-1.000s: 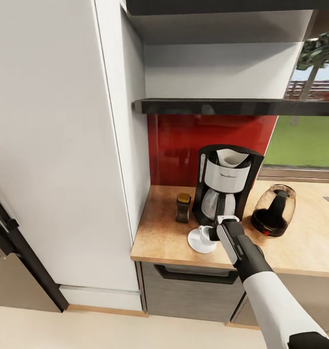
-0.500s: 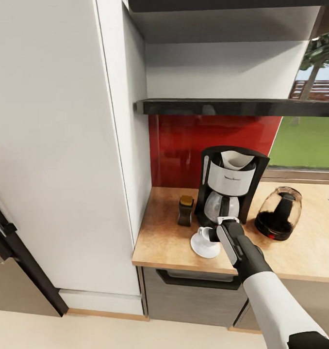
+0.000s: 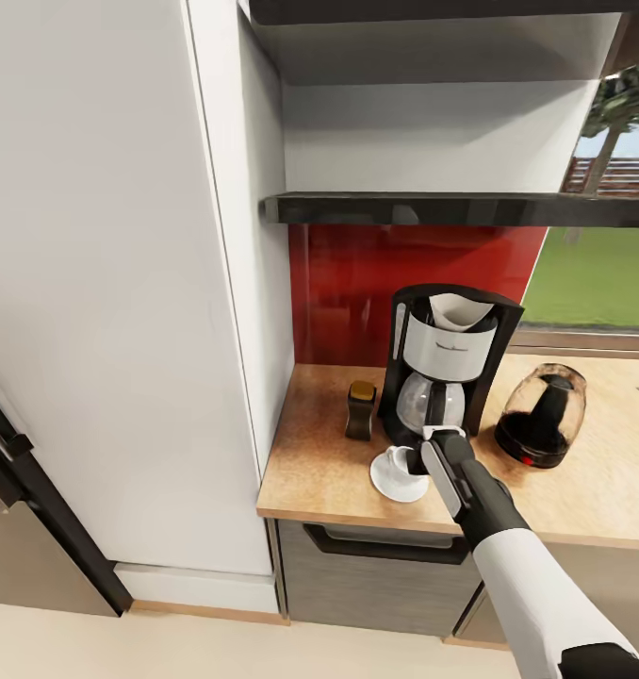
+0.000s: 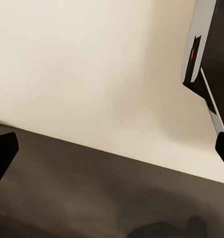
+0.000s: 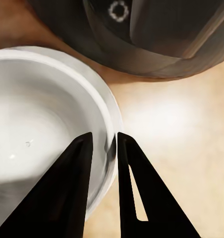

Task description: Set up a coffee station on the kitchen countertop: keep the coffee maker on the countertop, move the bottle of coffee from the kitchen shelf to the counter next to the coffee maker, place a paper coffee filter on top of the coffee maker, put the saucer next to the coffee maker with the coffee cup on the saucer, and place the electric kettle next to the coffee maker.

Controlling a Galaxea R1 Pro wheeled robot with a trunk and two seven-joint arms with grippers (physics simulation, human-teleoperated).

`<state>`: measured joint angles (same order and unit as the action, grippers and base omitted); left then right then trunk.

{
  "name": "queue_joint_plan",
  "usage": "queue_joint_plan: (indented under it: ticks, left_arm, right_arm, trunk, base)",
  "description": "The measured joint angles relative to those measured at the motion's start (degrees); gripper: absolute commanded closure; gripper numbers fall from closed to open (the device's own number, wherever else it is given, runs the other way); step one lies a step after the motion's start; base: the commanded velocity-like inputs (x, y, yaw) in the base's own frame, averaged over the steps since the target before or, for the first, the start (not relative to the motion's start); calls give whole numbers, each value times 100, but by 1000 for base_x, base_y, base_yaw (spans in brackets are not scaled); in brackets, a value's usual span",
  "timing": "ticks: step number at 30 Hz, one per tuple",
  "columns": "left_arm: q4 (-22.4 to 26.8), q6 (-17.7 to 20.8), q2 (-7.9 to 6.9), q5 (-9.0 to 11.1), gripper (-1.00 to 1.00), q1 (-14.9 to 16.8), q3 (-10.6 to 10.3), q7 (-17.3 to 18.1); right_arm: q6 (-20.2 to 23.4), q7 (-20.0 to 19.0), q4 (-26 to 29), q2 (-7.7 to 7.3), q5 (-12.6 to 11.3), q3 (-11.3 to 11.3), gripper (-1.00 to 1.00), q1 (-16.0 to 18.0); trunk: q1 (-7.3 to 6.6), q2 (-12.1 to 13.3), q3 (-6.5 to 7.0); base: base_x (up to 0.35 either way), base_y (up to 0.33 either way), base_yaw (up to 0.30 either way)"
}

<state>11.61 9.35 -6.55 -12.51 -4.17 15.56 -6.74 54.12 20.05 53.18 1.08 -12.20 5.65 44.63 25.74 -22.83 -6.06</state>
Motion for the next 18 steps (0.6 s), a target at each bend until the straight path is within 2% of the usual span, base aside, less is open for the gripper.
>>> queue_joint_plan:
  ticks: [8,9,10,18]
  left_arm:
    - [1,0,0,-8,-100,0,-2,0]
    - [0,0,0,-8,-100,0,-2,0]
    - [1,1,0,-8,-100,0,-3,0]
    - [1,1,0,-8,-100,0,-3,0]
  right_arm:
    - [6,3,-2,-8,-16,1,100,0]
    - [6,3,-1,-7,-12,0,-100,0]
    - [16,-14,-70,-8,54,-6,-100,-3]
    - [15,-14,-74,-10,43,-14,-100,-3]
  trunk:
    - [-1,-1,0]
    - [-1,-1,0]
    - [1,3,-1]
    - [1,3,-1]
  base:
    - [40,0,0]
    - [5,0,0]
    - [2,0,0]
    - [0,0,0]
